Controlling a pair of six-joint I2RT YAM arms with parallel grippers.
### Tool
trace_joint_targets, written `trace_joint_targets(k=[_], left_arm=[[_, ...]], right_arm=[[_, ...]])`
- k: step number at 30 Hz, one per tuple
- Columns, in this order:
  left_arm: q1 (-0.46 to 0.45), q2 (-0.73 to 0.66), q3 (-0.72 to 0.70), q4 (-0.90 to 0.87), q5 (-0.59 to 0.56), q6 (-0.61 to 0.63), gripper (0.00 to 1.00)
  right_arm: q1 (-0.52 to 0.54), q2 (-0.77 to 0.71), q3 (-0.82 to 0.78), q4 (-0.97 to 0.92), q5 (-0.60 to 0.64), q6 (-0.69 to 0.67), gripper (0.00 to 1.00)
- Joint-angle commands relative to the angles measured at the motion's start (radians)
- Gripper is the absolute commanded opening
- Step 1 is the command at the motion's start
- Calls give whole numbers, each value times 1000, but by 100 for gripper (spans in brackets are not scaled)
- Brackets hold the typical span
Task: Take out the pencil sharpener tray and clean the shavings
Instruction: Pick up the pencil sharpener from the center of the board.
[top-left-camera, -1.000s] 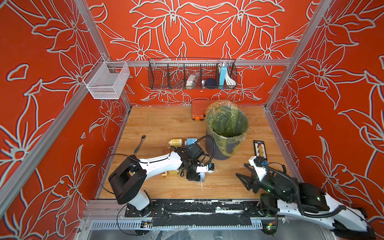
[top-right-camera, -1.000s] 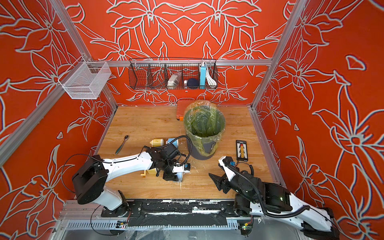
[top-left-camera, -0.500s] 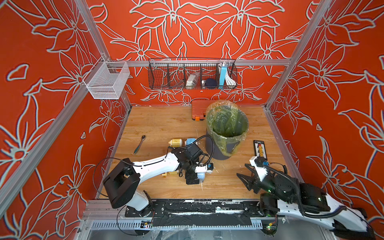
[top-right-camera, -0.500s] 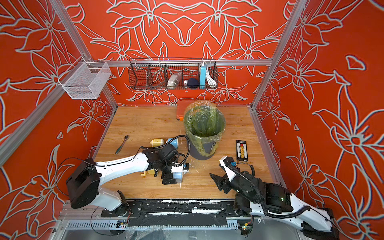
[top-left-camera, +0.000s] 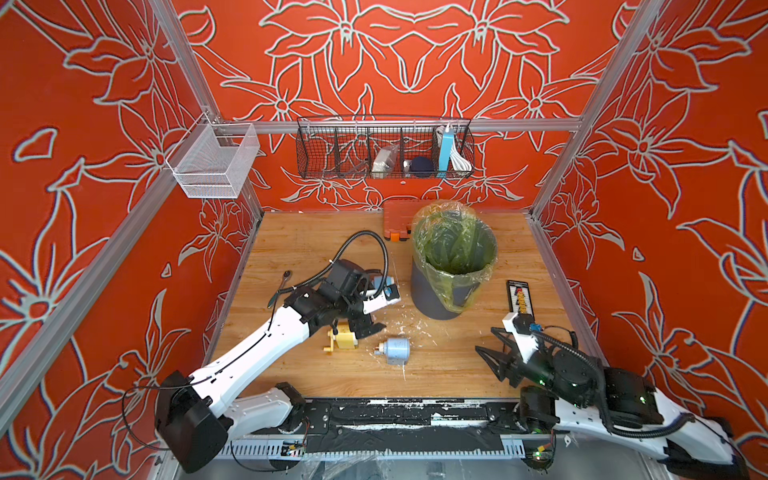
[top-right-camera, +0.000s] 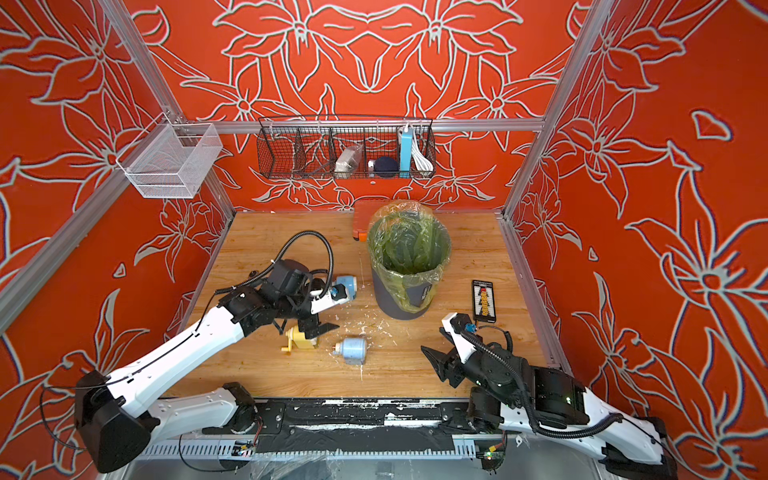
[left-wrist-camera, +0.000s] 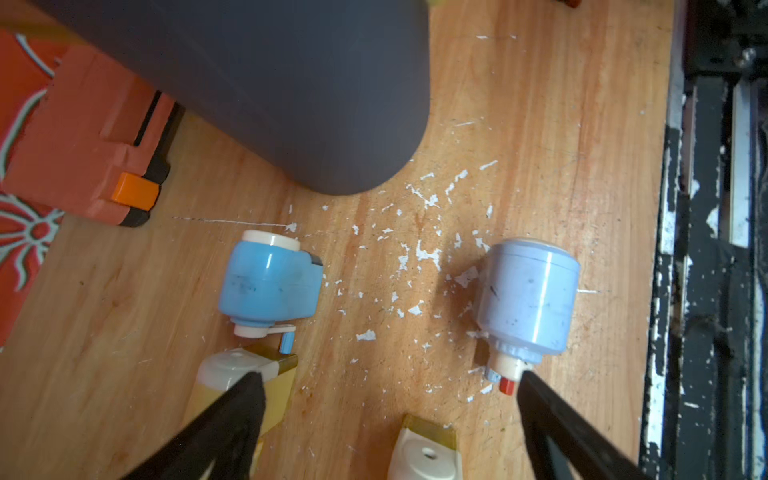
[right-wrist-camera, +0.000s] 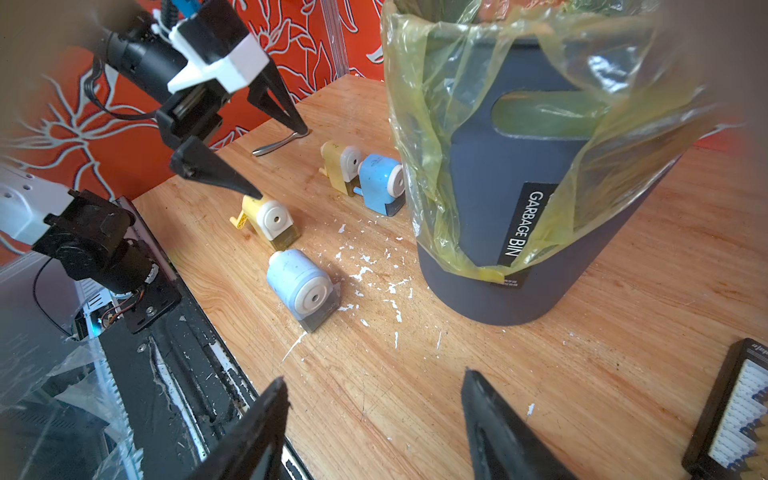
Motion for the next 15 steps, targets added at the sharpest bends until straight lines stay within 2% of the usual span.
trace_joint_targets(k=[1, 10, 15], left_arm=[[59, 103, 84, -44, 59, 146, 88], [156, 433, 394, -139, 96, 273, 83], [157, 552, 467, -162, 102, 284, 78]], right_arm=[[-2, -10, 28, -16, 27, 9, 68], [-2, -16, 84, -60, 49, -23, 68], [-2, -28, 76, -53, 49, -25, 68]])
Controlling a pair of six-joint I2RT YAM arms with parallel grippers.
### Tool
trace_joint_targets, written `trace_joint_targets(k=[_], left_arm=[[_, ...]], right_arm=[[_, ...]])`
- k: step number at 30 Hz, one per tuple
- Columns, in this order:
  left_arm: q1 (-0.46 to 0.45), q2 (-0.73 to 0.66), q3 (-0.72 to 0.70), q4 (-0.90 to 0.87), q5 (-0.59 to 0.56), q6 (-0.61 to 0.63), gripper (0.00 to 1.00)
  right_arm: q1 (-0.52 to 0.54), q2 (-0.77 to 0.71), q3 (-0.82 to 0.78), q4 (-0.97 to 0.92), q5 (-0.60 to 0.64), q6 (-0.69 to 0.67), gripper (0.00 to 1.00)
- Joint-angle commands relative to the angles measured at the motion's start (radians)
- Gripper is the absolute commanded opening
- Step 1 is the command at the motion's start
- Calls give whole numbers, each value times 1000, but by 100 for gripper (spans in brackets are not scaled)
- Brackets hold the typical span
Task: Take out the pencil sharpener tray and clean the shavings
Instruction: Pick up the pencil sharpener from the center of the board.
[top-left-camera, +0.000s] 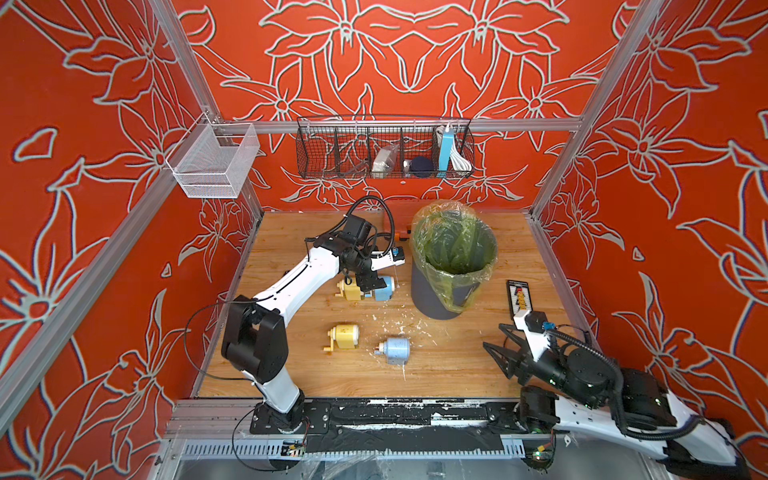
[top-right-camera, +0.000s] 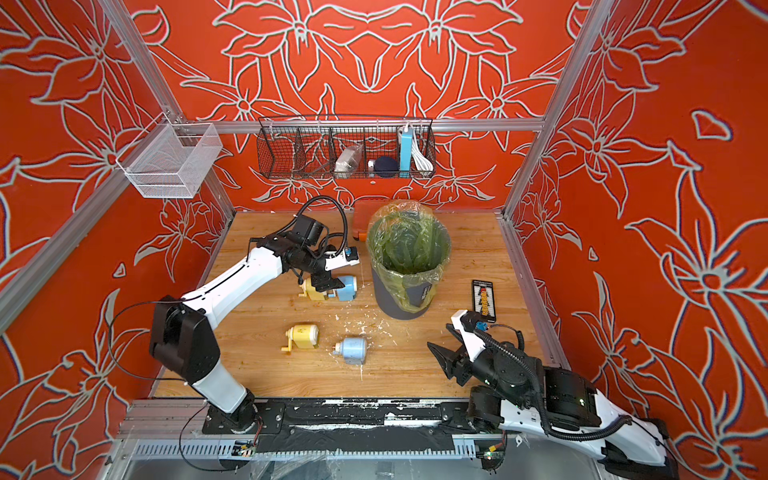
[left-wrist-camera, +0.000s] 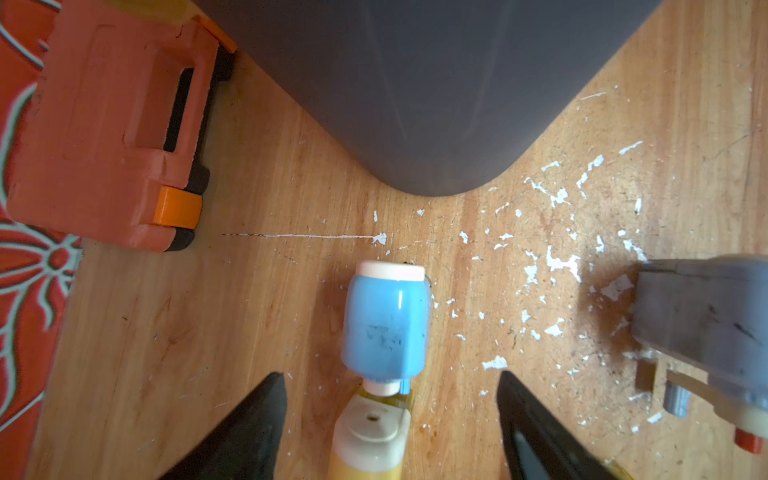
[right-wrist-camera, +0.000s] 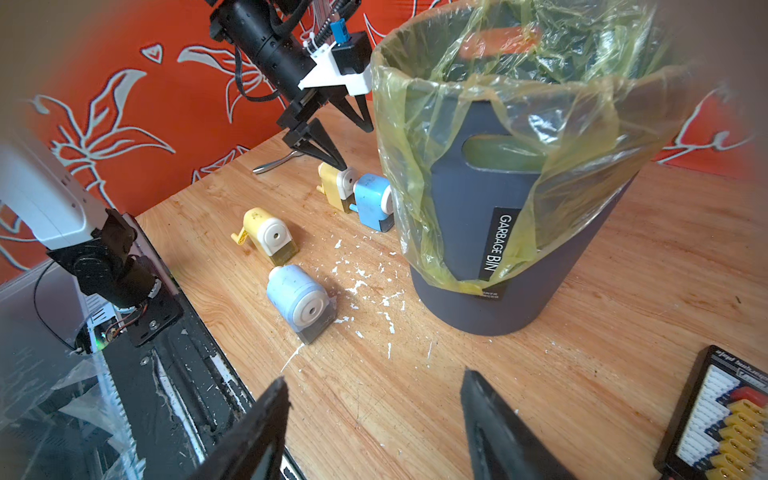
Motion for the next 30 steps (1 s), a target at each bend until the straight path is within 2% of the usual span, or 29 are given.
trace_joint_targets(k=[1, 5, 6, 20, 30], left_arm=[[2, 63, 39, -63, 47, 39, 77], [2, 141, 59, -49, 44, 17, 65], [1, 153, 61, -42, 37, 16, 64], [2, 298, 90, -39, 62, 25, 65], [2, 324, 58, -21, 37, 33, 66]], right_arm=[[-1, -15, 11, -13, 22, -6, 68], [-2, -15, 8, -13, 18, -1, 68], [-3, -15, 6, -14, 16, 0, 68], [-3, -43, 1, -15, 12, 10, 67], [-3, -43, 1, -16, 4, 11, 67]])
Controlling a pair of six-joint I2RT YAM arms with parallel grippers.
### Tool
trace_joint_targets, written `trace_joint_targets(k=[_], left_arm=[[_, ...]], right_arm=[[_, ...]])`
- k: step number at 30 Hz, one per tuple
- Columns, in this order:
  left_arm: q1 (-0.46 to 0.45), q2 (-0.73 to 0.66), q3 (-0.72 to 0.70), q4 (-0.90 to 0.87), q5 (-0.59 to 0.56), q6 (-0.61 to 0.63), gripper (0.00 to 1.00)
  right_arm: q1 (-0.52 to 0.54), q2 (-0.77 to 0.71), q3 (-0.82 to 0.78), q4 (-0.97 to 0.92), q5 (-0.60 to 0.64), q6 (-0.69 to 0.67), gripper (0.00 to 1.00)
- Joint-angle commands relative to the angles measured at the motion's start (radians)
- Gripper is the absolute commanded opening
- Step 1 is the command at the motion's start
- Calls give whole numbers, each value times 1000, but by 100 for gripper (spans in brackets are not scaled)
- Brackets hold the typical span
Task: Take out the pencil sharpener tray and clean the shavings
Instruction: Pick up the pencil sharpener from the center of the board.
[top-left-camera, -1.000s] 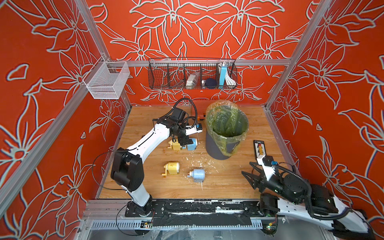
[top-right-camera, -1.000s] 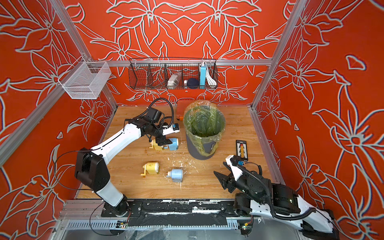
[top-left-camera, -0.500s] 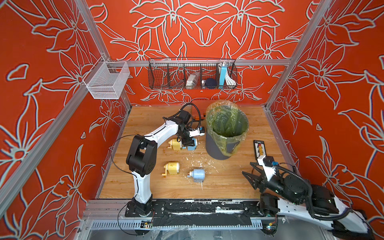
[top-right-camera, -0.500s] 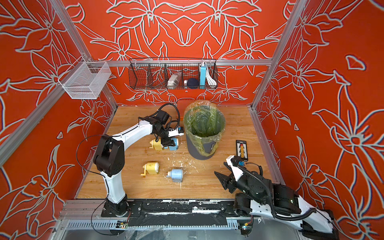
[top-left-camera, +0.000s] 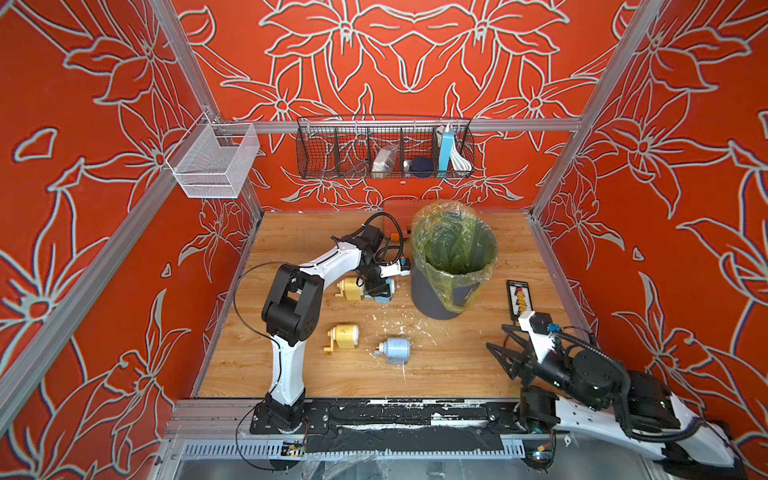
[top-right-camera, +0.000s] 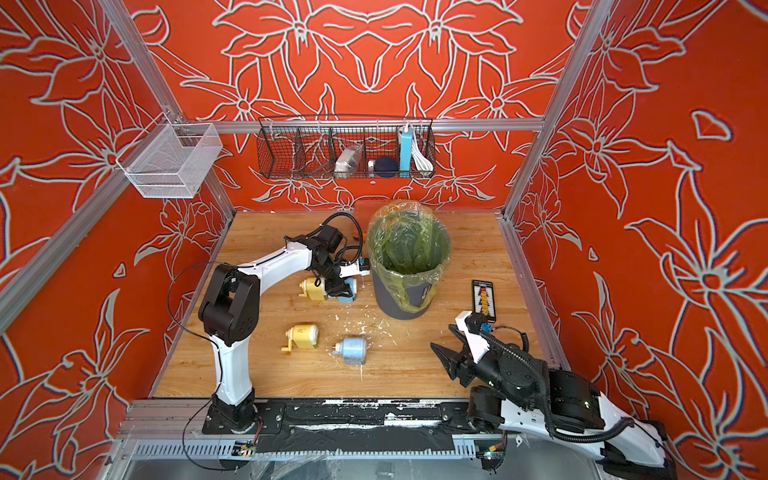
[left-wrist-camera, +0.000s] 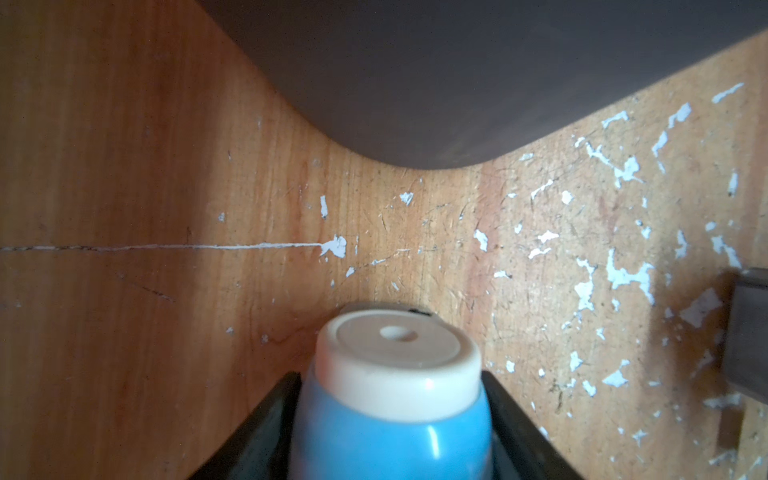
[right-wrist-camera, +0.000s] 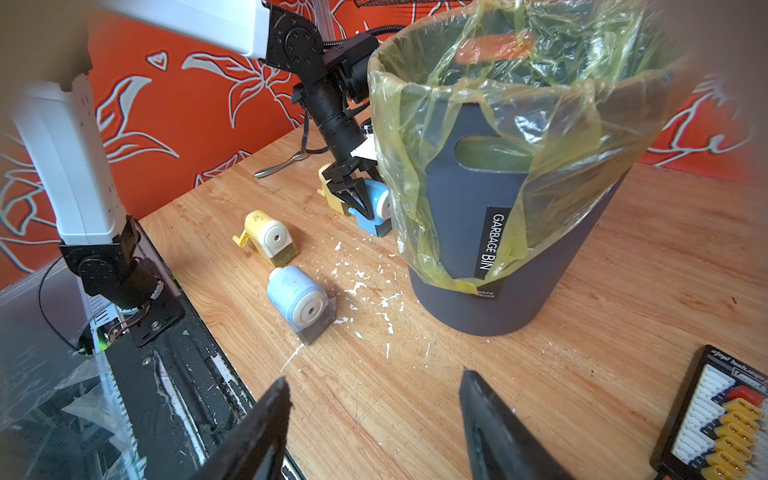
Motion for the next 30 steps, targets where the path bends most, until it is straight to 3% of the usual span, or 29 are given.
trace_joint_targets(k=[1, 5, 9, 15, 22, 30], left_arm=[[2, 18, -15, -21, 10, 19, 66], [2, 21, -24, -14, 30, 13, 60], [0, 2, -59, 13, 53, -2, 46], [-8, -104, -140, 64, 57, -31, 6], [-8, -331, -185, 30, 62, -64, 1], [-8, -600, -206, -124, 153, -85, 0]], right_arm=[[-3, -11, 1, -3, 5, 15, 67], [-1, -14, 1, -3, 5, 15, 67], [-3, -18, 0, -3, 5, 16, 67], [-2, -18, -1, -3, 17, 16, 67], [-2, 21, 50, 37, 29, -82, 68], [-2, 292, 162, 172, -99, -320, 86]])
